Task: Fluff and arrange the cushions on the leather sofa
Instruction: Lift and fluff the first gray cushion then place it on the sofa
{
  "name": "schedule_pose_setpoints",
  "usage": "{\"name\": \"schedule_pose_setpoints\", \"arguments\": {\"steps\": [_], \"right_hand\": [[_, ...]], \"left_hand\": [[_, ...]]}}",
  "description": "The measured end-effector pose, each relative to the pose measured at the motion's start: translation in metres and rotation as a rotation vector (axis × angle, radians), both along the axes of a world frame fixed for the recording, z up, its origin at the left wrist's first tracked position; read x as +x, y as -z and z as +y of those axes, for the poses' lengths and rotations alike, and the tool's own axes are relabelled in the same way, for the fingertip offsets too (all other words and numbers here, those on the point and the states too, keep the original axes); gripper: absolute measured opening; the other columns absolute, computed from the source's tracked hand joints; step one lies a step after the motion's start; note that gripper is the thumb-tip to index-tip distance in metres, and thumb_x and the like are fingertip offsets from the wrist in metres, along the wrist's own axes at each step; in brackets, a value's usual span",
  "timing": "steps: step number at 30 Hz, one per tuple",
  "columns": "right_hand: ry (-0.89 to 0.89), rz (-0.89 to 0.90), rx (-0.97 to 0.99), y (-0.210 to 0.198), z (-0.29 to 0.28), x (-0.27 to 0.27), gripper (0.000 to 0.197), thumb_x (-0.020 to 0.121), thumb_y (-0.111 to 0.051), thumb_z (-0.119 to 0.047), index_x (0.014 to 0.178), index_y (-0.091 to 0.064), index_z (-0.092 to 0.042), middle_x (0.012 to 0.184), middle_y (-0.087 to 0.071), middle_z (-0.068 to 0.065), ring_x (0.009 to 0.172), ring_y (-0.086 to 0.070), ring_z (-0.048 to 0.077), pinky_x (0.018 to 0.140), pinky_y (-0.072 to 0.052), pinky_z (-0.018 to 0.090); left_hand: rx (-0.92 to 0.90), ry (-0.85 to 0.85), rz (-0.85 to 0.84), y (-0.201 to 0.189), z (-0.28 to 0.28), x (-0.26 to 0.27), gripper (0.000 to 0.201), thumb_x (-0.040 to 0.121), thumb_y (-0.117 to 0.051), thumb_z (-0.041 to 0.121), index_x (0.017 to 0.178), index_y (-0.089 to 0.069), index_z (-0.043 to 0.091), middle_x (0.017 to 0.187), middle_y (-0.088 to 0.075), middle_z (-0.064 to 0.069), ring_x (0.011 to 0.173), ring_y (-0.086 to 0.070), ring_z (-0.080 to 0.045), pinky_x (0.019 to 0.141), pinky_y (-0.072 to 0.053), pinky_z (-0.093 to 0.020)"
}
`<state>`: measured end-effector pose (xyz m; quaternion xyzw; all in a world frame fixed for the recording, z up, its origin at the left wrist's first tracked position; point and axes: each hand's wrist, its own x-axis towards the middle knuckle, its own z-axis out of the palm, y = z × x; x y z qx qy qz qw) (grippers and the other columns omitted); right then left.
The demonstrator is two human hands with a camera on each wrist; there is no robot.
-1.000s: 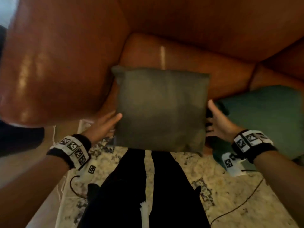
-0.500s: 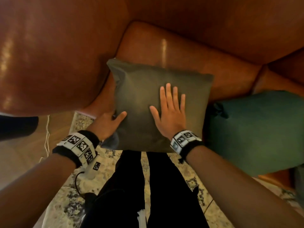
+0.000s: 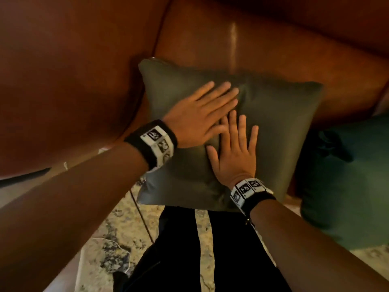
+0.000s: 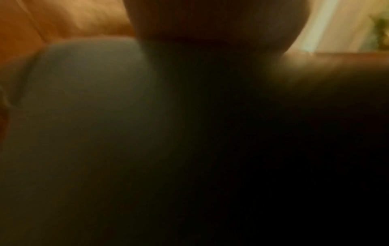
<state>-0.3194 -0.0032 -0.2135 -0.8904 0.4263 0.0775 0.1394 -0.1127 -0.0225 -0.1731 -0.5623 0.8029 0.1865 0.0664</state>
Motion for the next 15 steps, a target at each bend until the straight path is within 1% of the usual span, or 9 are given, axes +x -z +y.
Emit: {"name": "schedule_pose_setpoints", "arguments": {"steps": [1, 2, 4, 6, 7, 9, 11, 12, 15], "right_hand": [[-0.010, -0.010, 0.000, 0.001, -0.002, 0.000, 0.077, 0.105, -0.027, -0.059, 0.166, -0.013, -0.013, 0.174, -0.011, 0.011, 0.161, -0.002, 0.029, 0.128, 0.005, 0.055], [-0.016, -0.017, 0.003, 0.000, -0.003, 0.001, 0.076, 0.105, -0.027, -0.058, 0.166, -0.015, -0.013, 0.174, -0.012, 0.010, 0.161, -0.004, 0.030, 0.129, 0.004, 0.055], [-0.006, -0.018, -0.007, 0.000, -0.004, 0.010, 0.076, 0.106, -0.027, -0.058, 0.166, -0.016, -0.013, 0.174, -0.012, 0.010, 0.161, -0.006, 0.030, 0.129, 0.003, 0.055], [0.001, -0.002, -0.005, 0.000, 0.001, 0.016, 0.076, 0.106, -0.027, -0.058, 0.166, -0.013, -0.014, 0.174, -0.012, 0.010, 0.161, -0.005, 0.029, 0.129, 0.003, 0.055], [0.001, 0.003, -0.012, 0.002, 0.002, 0.018, 0.076, 0.106, -0.027, -0.058, 0.165, -0.012, -0.014, 0.174, -0.011, 0.010, 0.161, -0.004, 0.029, 0.129, 0.004, 0.055], [0.011, 0.003, -0.013, 0.004, 0.002, 0.016, 0.076, 0.106, -0.029, -0.057, 0.165, -0.010, -0.014, 0.173, -0.010, 0.009, 0.160, -0.001, 0.027, 0.128, 0.005, 0.055], [0.011, -0.030, -0.026, 0.004, -0.001, 0.008, 0.075, 0.106, -0.029, -0.057, 0.164, -0.012, -0.013, 0.173, -0.008, 0.008, 0.160, -0.001, 0.026, 0.128, 0.003, 0.055], [-0.003, -0.053, -0.040, 0.004, -0.002, 0.005, 0.074, 0.107, -0.029, -0.057, 0.164, -0.013, -0.013, 0.172, -0.008, 0.008, 0.160, -0.002, 0.027, 0.128, 0.001, 0.056], [-0.023, -0.086, -0.062, 0.005, -0.002, 0.011, 0.073, 0.107, -0.032, -0.056, 0.165, -0.018, -0.014, 0.172, -0.009, 0.008, 0.160, -0.005, 0.028, 0.129, -0.002, 0.057]], "left_hand": [[0.026, -0.020, -0.018, 0.008, 0.005, 0.019, 0.069, 0.107, -0.018, 0.056, 0.163, -0.018, 0.016, 0.171, -0.014, -0.010, 0.159, -0.009, -0.028, 0.129, -0.009, -0.049], [0.060, -0.118, -0.035, 0.012, 0.012, 0.041, 0.072, 0.106, -0.014, 0.060, 0.164, -0.016, 0.018, 0.171, -0.014, -0.010, 0.159, -0.010, -0.027, 0.129, -0.009, -0.048], [0.090, -0.421, -0.070, 0.011, 0.022, 0.084, 0.083, 0.102, -0.003, 0.066, 0.164, -0.017, 0.013, 0.171, -0.016, -0.012, 0.158, -0.013, -0.027, 0.129, -0.008, -0.045], [0.067, -0.577, -0.079, -0.003, 0.015, 0.083, 0.085, 0.103, -0.004, 0.064, 0.162, -0.021, 0.006, 0.169, -0.020, -0.016, 0.158, -0.016, -0.030, 0.129, -0.009, -0.045], [0.000, -0.534, -0.025, -0.012, -0.003, 0.066, 0.081, 0.104, -0.012, 0.061, 0.161, -0.022, 0.004, 0.169, -0.020, -0.017, 0.158, -0.016, -0.031, 0.129, -0.010, -0.046], [-0.063, -0.258, 0.081, -0.021, -0.027, 0.021, 0.079, 0.104, -0.023, 0.058, 0.161, -0.021, 0.004, 0.169, -0.018, -0.017, 0.158, -0.014, -0.030, 0.129, -0.011, -0.047], [-0.008, -0.075, 0.073, -0.016, -0.026, 0.004, 0.080, 0.104, -0.022, 0.062, 0.163, -0.017, 0.007, 0.171, -0.014, -0.015, 0.159, -0.011, -0.027, 0.129, -0.011, -0.046], [0.035, -0.106, 0.049, -0.006, -0.018, 0.013, 0.081, 0.104, -0.021, 0.064, 0.164, -0.016, 0.010, 0.171, -0.013, -0.013, 0.159, -0.010, -0.027, 0.129, -0.011, -0.046], [0.157, -0.443, -0.016, 0.017, 0.021, 0.063, 0.091, 0.099, -0.013, 0.073, 0.164, -0.010, 0.009, 0.172, -0.011, -0.012, 0.159, -0.010, -0.023, 0.129, -0.009, -0.043]]}}
